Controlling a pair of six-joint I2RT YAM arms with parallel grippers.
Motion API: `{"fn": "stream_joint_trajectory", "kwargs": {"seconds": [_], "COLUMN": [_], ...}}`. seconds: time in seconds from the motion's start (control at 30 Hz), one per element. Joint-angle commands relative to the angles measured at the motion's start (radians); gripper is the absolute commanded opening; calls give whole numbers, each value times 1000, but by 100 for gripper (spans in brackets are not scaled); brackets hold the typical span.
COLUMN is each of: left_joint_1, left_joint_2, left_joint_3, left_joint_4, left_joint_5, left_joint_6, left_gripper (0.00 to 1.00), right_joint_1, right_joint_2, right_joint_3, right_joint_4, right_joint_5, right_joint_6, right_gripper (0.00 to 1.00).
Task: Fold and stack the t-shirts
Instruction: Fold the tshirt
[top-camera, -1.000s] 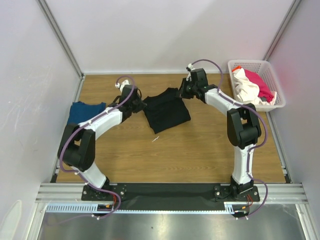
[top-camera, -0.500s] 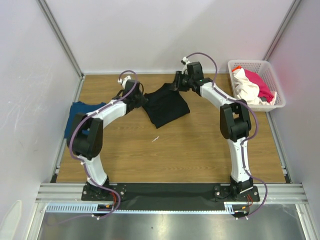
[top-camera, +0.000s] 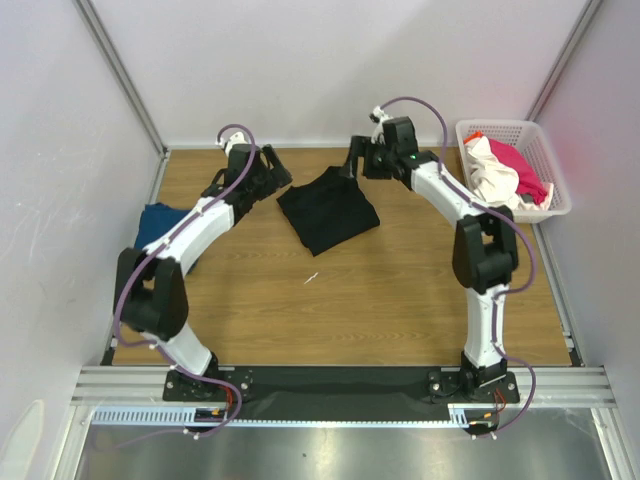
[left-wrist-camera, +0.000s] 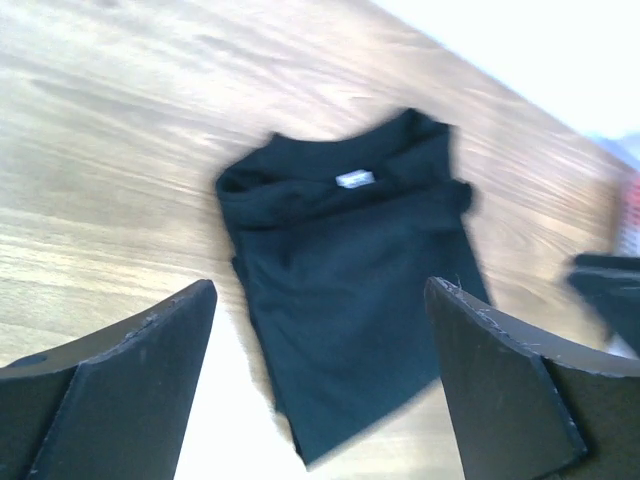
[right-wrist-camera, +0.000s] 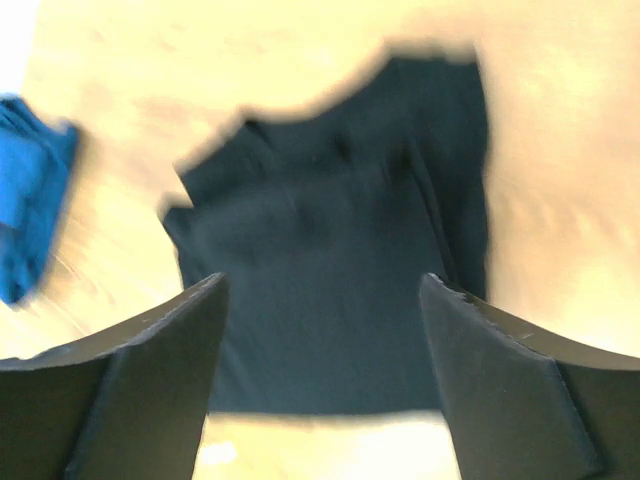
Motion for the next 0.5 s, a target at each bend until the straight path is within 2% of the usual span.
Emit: {"fn": "stream_joint_trajectory", "kwargs": {"seconds": [0.0,0.03,0.13,0.23,0.47], "left_joint_1": [-48,-65,-128,-168,-182], "left_joint_2": [-113,-123,-144,-121,-96], "left_joint_3": [-86,-111,-173,-171,-197], "left_joint_4": [56,75,146,143,100], "left_joint_5": [81,88,146,148,134], "left_joint_6": [80,85,91,95,71], "left_gripper": [87,86,84,85,93], "right_joint_1": [-6,-6,-6,-6,22], "right_joint_2": [-140,-154,-148,-104,-97], "right_joint_3": [-200,-299,-358,-363,-447], "right_joint_4": [34,86,94,70,100], "right_joint_5": [73,85,126,140,157], "right_joint_6": [-3,-2,-12,-20,-35], "right_gripper": [78,75,67,66,65]}}
